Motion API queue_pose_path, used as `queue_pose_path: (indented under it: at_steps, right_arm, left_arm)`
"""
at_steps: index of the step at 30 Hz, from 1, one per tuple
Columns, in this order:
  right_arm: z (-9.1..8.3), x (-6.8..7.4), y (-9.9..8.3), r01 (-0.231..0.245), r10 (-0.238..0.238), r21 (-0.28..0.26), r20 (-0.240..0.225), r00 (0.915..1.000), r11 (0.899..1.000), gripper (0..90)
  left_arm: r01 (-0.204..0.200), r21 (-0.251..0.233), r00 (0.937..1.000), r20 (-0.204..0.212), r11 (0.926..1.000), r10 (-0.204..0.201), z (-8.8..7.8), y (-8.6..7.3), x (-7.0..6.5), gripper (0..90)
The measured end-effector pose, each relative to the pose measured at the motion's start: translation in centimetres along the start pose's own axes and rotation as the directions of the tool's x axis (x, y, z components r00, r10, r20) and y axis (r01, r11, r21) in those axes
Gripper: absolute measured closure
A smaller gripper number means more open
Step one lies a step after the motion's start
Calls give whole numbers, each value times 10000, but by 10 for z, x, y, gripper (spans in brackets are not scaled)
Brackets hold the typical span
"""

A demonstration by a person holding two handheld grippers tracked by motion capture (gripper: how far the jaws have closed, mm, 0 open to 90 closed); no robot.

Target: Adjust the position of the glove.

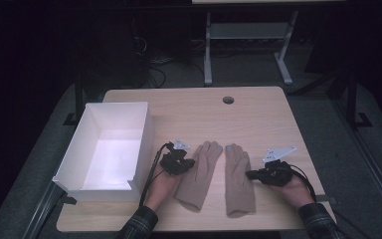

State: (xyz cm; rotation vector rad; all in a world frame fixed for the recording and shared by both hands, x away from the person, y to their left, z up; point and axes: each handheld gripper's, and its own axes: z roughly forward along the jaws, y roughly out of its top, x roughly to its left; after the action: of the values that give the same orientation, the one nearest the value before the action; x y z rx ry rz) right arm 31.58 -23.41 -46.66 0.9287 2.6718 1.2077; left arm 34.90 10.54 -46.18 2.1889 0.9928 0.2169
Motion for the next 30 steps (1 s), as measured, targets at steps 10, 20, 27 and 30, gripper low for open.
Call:
queue_pose_path:
  at_steps: [10,20,27,30]
  right_arm:
    - [8,8,5,223,-225,-63,-352,9991,9997,899]
    - [19,16,11,373,-374,-24,-538,9978,9993,899]
    - [21,14,12,280,-282,-38,-634,9976,9996,899]
    - [23,14,14,381,-383,-37,-600,9975,9993,899]
  left_arm:
    - [328,-705,9980,555,9970,-289,-4,11,-3,881]
    - [825,-1474,9892,1323,9856,-630,-15,26,-4,881]
    - [566,-1386,9828,1823,9887,-307,-20,31,-10,881]
    - [500,-1294,9798,1986,9903,-235,-23,32,-12,881]
